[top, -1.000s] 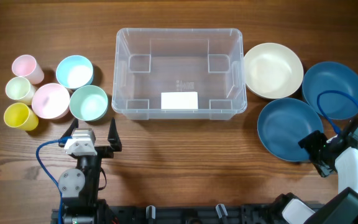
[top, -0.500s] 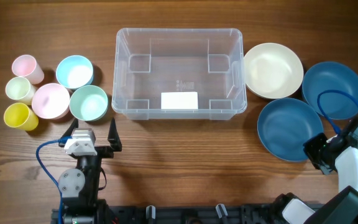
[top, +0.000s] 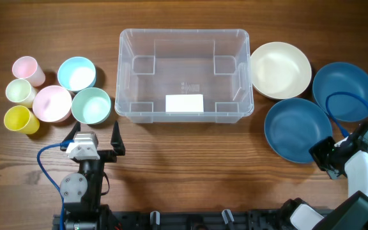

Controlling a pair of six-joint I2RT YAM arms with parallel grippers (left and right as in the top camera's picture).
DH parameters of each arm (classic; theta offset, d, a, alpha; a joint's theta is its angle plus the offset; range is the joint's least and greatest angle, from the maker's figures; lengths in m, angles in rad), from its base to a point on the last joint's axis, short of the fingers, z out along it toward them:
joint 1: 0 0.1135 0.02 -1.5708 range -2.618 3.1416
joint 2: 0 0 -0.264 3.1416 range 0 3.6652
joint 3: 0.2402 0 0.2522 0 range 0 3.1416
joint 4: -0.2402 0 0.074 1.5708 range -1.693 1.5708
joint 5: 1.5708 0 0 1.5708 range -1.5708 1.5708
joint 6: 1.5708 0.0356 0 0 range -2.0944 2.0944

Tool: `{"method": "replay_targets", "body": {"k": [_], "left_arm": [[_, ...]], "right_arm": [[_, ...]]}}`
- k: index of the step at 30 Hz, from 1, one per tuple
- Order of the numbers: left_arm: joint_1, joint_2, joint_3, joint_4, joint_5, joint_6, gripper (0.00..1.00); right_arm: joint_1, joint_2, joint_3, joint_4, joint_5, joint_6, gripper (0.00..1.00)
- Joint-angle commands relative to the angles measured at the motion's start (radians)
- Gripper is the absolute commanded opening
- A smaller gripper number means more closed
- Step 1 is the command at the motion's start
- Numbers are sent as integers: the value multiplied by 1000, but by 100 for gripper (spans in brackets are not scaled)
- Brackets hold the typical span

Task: Pack container
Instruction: 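Grasp the teal bowl rim with the right gripper and lift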

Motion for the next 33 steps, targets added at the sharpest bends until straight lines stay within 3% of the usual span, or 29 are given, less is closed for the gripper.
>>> {"method": "replay_targets", "body": {"k": [1, 10, 22, 33], "left_arm": [[-5, -5, -10, 1, 8, 19, 100], [-5, -5, -10, 1, 8, 19, 100], [-5, -5, -10, 1, 8, 19, 100], [-5, -5, -10, 1, 8, 19, 100]], "right_arm": [[-2, -35, 27, -38, -28, -35, 4], [-2, -256, 39, -158, -78, -71, 4], [-2, -628, 189, -238, -362, -94, 4], [-2, -583, 513, -352, -520, -192, 4]]}}
